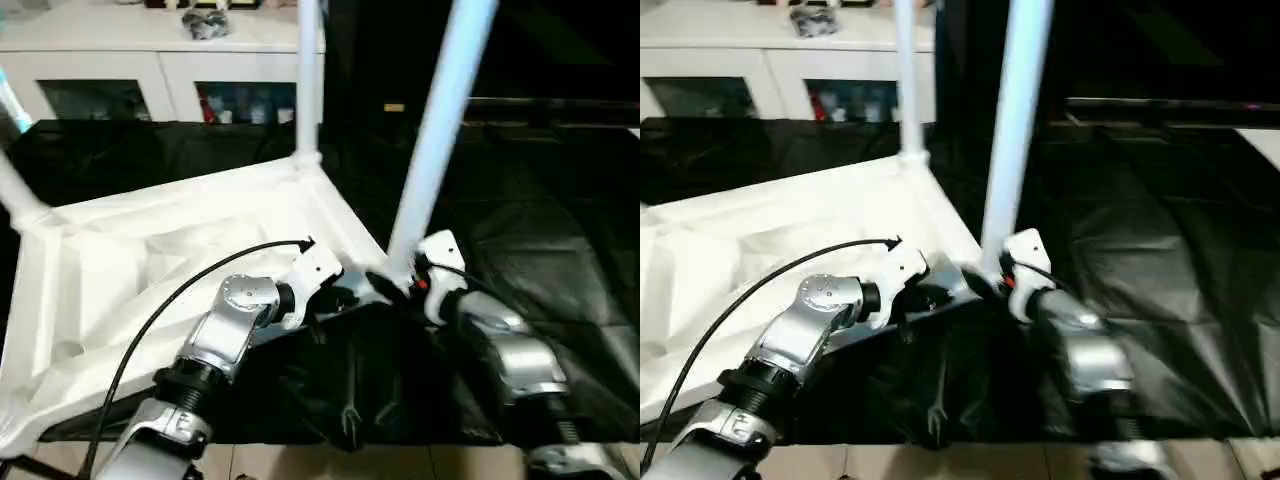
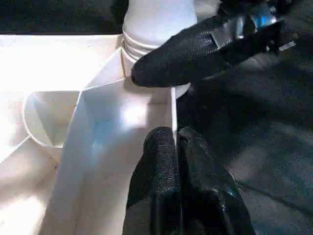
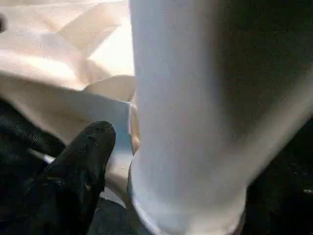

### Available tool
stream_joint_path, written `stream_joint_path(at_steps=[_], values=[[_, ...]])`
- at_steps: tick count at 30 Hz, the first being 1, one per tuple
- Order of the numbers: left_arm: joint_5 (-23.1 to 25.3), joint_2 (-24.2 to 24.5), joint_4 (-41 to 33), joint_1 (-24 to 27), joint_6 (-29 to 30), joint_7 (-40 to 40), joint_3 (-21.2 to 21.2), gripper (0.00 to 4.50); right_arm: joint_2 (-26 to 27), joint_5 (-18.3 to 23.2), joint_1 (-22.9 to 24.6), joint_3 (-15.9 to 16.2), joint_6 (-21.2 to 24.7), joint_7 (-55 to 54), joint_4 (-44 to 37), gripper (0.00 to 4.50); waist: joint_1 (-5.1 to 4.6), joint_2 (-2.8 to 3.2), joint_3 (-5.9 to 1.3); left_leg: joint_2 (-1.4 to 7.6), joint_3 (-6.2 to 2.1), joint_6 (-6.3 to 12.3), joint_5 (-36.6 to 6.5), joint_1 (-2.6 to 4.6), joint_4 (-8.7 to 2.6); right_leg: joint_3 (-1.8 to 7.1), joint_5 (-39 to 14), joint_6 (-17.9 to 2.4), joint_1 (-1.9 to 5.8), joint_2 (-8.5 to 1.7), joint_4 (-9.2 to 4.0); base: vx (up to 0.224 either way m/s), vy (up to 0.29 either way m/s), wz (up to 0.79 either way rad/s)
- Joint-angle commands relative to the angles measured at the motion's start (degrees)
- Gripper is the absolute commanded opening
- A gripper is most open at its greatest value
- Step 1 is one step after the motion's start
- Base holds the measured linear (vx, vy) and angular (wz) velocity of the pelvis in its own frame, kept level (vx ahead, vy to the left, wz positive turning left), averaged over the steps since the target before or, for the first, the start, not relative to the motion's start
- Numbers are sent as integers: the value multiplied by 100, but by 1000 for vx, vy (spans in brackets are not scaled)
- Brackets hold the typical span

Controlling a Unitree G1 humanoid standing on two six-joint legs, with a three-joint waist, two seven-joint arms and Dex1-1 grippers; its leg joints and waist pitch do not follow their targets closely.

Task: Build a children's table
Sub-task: Rotate leg to tighten

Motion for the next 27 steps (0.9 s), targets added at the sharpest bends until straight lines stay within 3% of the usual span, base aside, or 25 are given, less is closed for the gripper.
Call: stream_joint_path(at_steps=[1,4,6,7,8,10,11,13,15,17,19,27], values=[[-371,-164,-221,-30,-375,-586,-410,0,3,241,12,638,-166,966,-380,388,11,-67,-352,145,-73,283,-1353,67,-338,206,-1372,-1114,241,-276,-355,0,0,0],[-389,55,-220,-37,-453,-943,-445,0,-344,448,41,696,-126,1651,-527,388,14,-103,-354,154,-72,350,-1292,52,-334,195,-1268,-1173,259,-268,-334,0,0,0],[-401,99,-218,-43,-452,-1015,-437,0,-423,497,54,724,-102,1821,-571,388,40,-80,-346,171,-63,385,-1326,61,-326,192,-1282,-1237,244,-264,-326,0,0,0],[-408,221,-189,-72,-501,-1194,-436,0,-599,602,72,783,-59,2174,-648,388,41,-100,-345,171,-59,388,-1327,58,-326,192,-1307,-1237,243,-265,-329,0,0,0],[-418,294,-172,-88,-526,-1297,-440,0,-697,659,83,820,-37,2377,-689,388,66,-125,-343,171,-63,392,-1371,64,-327,186,-1451,-1222,251,-278,-334,0,0,0],[-443,424,-164,-105,-566,-1469,-449,0,-863,733,113,895,48,2752,-770,388,104,-101,-330,182,-59,361,-1450,82,-332,192,-1667,-1177,225,-279,-357,0,0,0],[-451,456,-149,-109,-578,-1522,-441,0,-914,731,126,913,48,2875,-785,373,118,-124,-328,186,-56,349,-1476,83,-332,193,-1724,-1155,225,-281,-359,0,0,0],[-456,480,-135,-111,-589,-1559,-433,0,-957,720,137,927,48,2961,-786,357,148,-119,-323,198,-49,313,-1524,108,-334,207,-1792,-1154,193,-290,-366,0,0,0],[-485,543,-116,-119,-592,-1639,-425,0,-1029,770,148,940,105,3132,-761,357,174,-159,-318,194,-53,271,-1516,100,-343,204,-1943,-1110,202,-302,-373,0,0,0],[-515,592,-134,-112,-546,-1733,-427,0,-1084,819,183,983,157,3327,-791,344,196,-163,-324,198,-62,258,-1490,89,-346,199,-1975,-1080,210,-307,-364,0,0,0],[-513,595,-142,-98,-548,-1750,-440,0,-1129,835,201,1033,150,3370,-811,320,215,-133,-324,204,-67,239,-1476,94,-350,203,-1917,-1076,201,-308,-361,0,0,0],[-560,595,-240,-14,-497,-1845,-499,0,-1110,889,313,1082,305,3399,-1000,272,249,-144,-322,194,-59,272,-1316,84,-335,204,-1588,-1151,209,-293,-325,0,0,0]])
